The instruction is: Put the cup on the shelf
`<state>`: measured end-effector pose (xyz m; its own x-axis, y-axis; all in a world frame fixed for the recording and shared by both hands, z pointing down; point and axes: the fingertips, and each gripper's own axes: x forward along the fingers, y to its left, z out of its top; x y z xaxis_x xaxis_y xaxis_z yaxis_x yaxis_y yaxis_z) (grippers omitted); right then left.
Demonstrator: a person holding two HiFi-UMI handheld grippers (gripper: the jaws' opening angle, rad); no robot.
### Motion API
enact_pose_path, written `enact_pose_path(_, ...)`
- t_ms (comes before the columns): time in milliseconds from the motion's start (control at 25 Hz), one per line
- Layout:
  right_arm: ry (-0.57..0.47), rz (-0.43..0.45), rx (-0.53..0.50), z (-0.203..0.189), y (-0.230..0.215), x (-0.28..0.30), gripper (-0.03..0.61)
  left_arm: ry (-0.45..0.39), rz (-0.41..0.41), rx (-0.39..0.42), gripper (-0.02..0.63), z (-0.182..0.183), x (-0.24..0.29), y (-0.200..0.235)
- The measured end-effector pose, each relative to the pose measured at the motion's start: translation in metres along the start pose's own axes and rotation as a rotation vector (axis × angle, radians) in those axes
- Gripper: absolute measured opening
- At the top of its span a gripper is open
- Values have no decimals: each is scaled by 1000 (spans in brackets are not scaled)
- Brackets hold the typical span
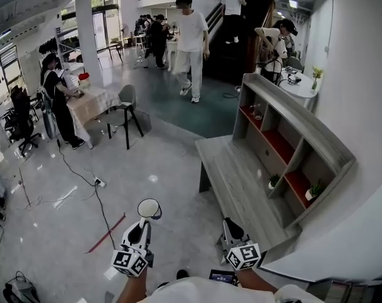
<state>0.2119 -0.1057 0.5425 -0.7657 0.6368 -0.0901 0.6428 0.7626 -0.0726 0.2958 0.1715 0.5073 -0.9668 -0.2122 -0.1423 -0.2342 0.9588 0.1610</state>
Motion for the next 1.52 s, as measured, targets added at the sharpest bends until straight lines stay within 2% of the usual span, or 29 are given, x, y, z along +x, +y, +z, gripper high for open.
enact_pose_path(480,1,-20,-20,-8,-16,141,40,9,-38,6,60,-3,99,96)
enact_pose_path(840,33,-3,-38,-22,-27,207,40,23,-33,-35,60,-25,152,147)
enact_pose_path(1200,46,-3,-8,-43,-82,291,40,59,4,-41,60,-41,229,187)
enact_pose_path(1520,12,48,-6,-30,-136,386,40,36,36,-30,60,-31,325,224)
